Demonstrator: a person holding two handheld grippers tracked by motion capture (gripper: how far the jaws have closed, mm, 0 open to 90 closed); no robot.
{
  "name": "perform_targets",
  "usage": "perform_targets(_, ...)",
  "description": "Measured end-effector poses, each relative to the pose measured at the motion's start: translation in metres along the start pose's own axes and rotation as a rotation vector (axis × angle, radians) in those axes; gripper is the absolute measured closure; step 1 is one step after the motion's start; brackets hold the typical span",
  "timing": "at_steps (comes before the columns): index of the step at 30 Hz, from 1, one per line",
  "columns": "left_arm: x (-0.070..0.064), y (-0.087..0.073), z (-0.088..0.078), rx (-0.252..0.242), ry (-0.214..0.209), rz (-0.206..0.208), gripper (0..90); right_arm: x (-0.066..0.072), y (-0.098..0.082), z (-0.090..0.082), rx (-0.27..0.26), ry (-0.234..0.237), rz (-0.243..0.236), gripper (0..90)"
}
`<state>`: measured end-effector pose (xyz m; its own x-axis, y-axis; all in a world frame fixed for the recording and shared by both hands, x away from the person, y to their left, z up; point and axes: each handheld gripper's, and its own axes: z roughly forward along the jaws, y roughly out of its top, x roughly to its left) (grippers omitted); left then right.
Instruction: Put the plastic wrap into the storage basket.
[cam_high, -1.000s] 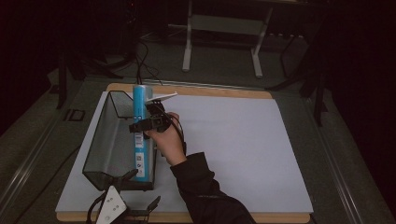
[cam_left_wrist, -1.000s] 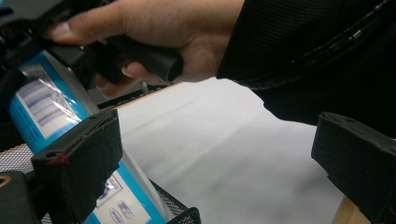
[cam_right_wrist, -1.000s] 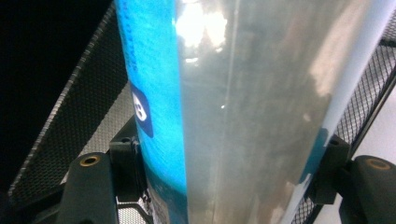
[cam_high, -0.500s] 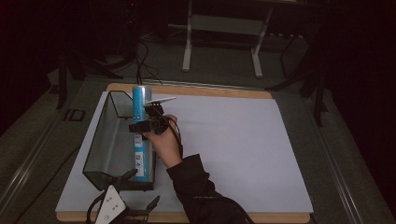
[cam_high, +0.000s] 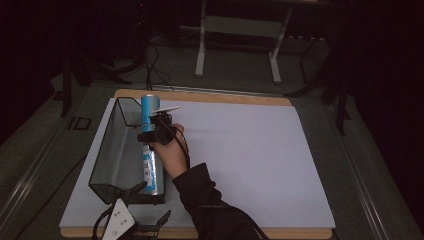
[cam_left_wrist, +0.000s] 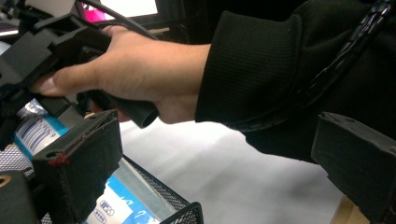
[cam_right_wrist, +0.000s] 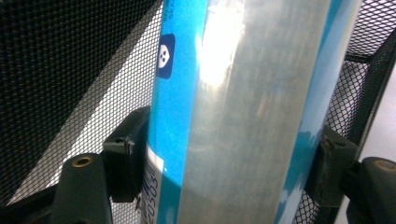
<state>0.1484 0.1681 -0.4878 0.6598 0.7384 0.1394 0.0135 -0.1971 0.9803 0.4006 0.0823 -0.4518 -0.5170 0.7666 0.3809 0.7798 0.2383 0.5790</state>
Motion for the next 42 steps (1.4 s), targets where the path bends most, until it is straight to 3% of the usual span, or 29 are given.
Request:
perform_targets(10,0.000,0.000,0.000,0.000,-0.003,0.000,2.4,-0.005,-0.004,0.016,0.014,-0.055,0.009,26.7)
perform_targets(17,-0.001,0.000,0.000,0.001,-0.007,-0.003,2.4,-0.002,-0.005,0.018,0.004,-0.085,-0.044,24.5)
perform_targets(20,-0.001,0.000,0.000,0.002,-0.008,-0.003,2.4,-0.004,-0.007,0.016,-0.013,-0.100,-0.086,20.6)
perform_targets(22,-0.001,-0.001,0.001,0.004,-0.008,-0.007,2.4,-0.003,-0.008,0.016,-0.031,-0.129,-0.147,12.5)
perform_targets(25,-0.001,-0.001,0.002,0.006,-0.010,-0.009,2.4,-0.002,-0.008,0.015,-0.025,-0.167,-0.214,13.0)
perform_targets(29,-0.001,-0.001,0.002,0.006,-0.010,-0.006,2.4,-0.005,-0.009,0.013,-0.031,-0.162,-0.227,12.3)
perform_targets(36,0.000,-0.001,0.002,0.006,-0.009,-0.009,2.4,-0.014,-0.009,0.006,-0.041,-0.132,-0.204,11.2)
perform_targets(38,-0.001,-0.001,0.002,0.009,-0.011,-0.009,2.4,-0.020,-0.008,0.002,-0.053,-0.100,-0.204,10.2)
perform_targets(42,-0.001,-0.001,0.002,0.010,-0.011,-0.010,2.4,-0.020,-0.007,-0.003,-0.062,-0.107,-0.224,10.0)
